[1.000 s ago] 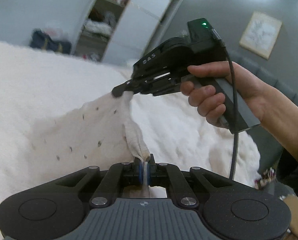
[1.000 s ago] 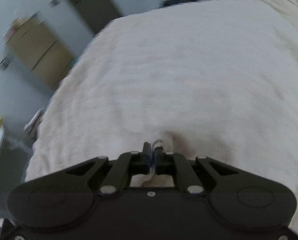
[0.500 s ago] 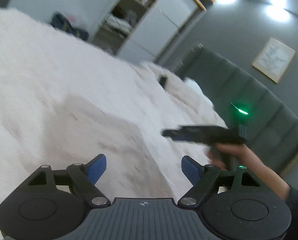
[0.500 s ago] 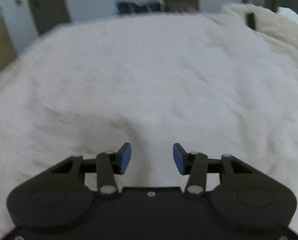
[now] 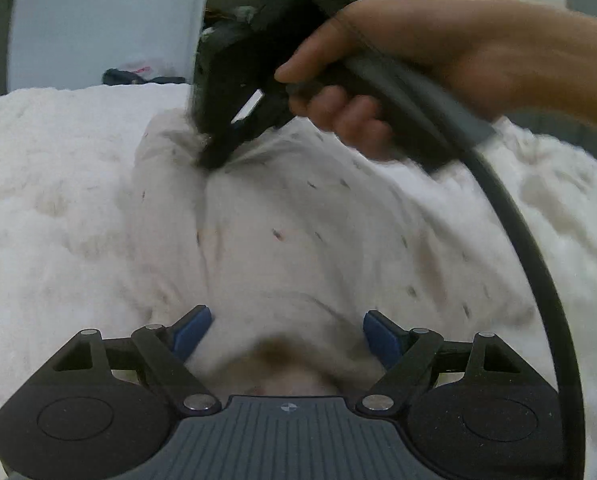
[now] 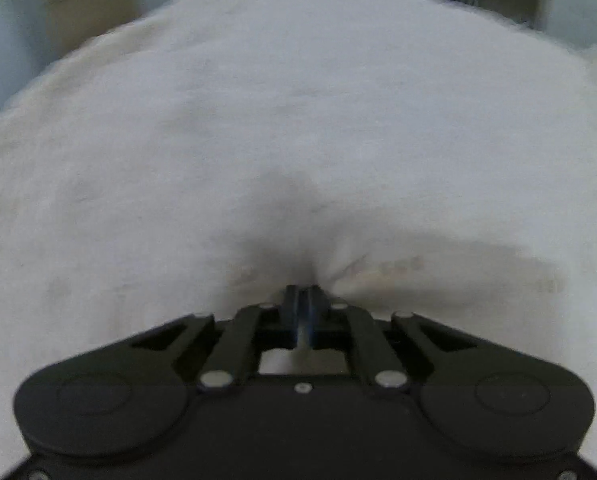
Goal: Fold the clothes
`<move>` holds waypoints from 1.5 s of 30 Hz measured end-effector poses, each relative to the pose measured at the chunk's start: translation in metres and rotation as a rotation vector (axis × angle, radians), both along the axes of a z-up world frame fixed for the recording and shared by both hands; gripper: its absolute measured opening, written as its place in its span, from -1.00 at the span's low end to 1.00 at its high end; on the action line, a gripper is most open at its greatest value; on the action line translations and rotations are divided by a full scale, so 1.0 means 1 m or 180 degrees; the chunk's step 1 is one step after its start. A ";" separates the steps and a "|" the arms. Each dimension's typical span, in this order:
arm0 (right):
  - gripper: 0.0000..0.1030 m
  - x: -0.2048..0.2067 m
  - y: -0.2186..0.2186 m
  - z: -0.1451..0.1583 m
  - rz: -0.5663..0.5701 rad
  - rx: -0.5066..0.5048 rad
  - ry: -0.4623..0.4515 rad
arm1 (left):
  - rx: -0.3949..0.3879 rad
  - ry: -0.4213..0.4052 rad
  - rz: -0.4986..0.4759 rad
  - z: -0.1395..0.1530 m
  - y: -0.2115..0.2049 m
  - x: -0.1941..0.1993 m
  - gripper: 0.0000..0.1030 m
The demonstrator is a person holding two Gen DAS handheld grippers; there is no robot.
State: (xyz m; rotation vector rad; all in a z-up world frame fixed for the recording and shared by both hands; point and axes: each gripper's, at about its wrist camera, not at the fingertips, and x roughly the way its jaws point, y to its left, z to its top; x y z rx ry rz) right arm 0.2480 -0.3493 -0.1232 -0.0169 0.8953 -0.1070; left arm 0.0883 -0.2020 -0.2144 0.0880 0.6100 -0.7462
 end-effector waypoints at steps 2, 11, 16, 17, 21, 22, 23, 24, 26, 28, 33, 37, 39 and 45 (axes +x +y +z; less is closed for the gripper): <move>-0.79 -0.001 -0.019 0.013 -0.0274 0.0030 -0.0144 | 0.0068 -0.0040 0.0036 0.010 0.005 -0.003 0.40; -0.34 -0.010 0.008 0.065 0.0902 0.1601 -0.0294 | -0.0351 -0.0233 -0.0065 0.060 0.024 0.022 0.54; -0.68 0.029 0.013 0.023 0.0873 0.1240 -0.0042 | 0.0160 -0.0475 -0.0568 0.016 -0.001 -0.014 0.52; -1.00 0.032 0.013 0.019 0.0847 0.1074 -0.0105 | 0.0286 -0.0562 -0.0566 0.010 -0.004 -0.022 0.52; -0.86 0.058 -0.027 0.014 -0.0178 0.0114 -0.0363 | 0.0279 -0.0414 -0.0474 0.016 0.005 -0.023 0.52; -0.82 0.056 -0.035 0.020 -0.0180 0.0251 -0.0394 | 0.0196 -0.0399 -0.0456 0.025 0.012 -0.021 0.52; -0.71 0.053 -0.040 0.027 -0.0107 0.0451 -0.0411 | 0.0108 -0.0424 -0.0433 0.034 0.019 -0.020 0.52; -0.53 0.049 -0.044 0.034 -0.0015 0.0636 -0.0421 | 0.0017 -0.0485 -0.0406 0.043 0.027 -0.021 0.53; -0.15 0.028 -0.042 0.050 0.0226 0.0685 -0.0445 | -0.0187 -0.0611 -0.0306 0.064 0.045 -0.019 0.63; -0.05 -0.003 -0.043 0.061 0.0282 0.0533 -0.0531 | -0.0376 -0.0574 -0.0169 0.080 0.067 -0.006 0.67; 0.21 -0.100 -0.078 0.066 -0.0148 0.0673 -0.0680 | -0.0828 -0.0076 0.0364 0.084 0.107 0.040 0.67; 0.28 -0.167 -0.111 0.041 -0.0523 0.0723 -0.0833 | -0.1326 0.0543 0.0645 0.077 0.130 0.081 0.68; 0.30 -0.191 -0.129 0.020 -0.0726 0.0671 -0.0874 | -0.1387 0.0699 0.0712 0.078 0.128 0.100 0.68; 0.30 -0.174 -0.153 -0.019 -0.0593 0.0929 -0.0857 | -0.1290 0.1031 0.0619 0.064 0.099 0.151 0.68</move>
